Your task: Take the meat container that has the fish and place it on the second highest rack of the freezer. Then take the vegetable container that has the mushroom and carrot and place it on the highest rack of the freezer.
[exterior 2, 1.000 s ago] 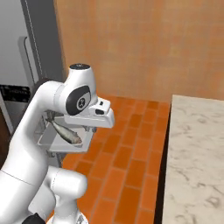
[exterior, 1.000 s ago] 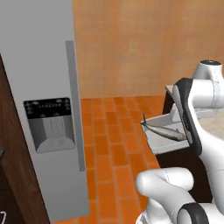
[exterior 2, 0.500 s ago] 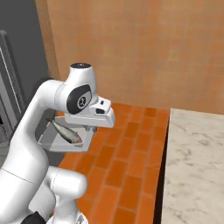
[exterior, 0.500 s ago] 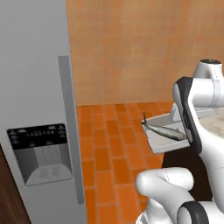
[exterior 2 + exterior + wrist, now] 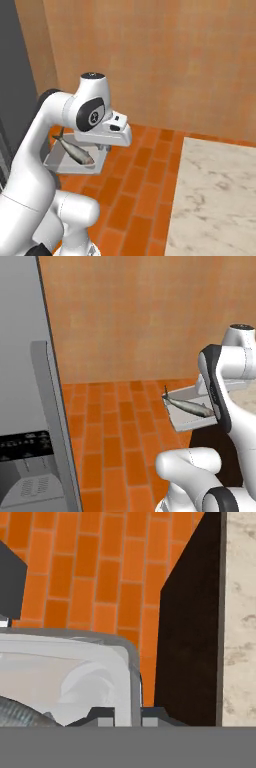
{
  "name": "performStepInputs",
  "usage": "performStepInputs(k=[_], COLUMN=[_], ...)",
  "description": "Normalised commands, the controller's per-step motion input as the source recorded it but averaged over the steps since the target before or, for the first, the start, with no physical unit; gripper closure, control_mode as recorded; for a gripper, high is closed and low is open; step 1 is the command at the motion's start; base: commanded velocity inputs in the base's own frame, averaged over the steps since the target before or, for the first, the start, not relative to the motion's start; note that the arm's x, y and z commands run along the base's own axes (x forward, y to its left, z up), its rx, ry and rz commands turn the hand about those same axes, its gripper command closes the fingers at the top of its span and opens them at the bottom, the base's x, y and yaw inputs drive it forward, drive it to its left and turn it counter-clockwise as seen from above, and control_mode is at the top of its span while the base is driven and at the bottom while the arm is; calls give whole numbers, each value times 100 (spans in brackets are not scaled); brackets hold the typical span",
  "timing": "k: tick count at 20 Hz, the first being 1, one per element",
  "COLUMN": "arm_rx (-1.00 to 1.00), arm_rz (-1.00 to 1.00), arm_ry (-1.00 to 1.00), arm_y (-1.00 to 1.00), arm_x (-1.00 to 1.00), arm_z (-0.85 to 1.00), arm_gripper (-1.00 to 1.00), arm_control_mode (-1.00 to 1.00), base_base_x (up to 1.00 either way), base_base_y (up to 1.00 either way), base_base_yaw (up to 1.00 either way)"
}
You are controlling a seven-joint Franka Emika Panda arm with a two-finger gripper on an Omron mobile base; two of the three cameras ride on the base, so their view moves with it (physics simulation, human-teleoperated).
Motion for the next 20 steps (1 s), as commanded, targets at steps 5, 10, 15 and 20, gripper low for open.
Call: performStepInputs(k=[5, 10, 15, 20], arm_rx=[0, 0, 0, 0], arm_rz=[0, 0, 0, 0], arm_ry=[0, 0, 0, 0], arm_y=[0, 0, 0, 0], arm_x=[0, 0, 0, 0], arm_z=[0, 0, 0, 0], arm_gripper=[100, 100, 100, 100], arm_control_mode=[100, 100, 100, 100], base_base_x=[97, 100, 87, 68], base_base_y=[-10, -1, 19, 31], base_base_yaw=[0, 0, 14, 32])
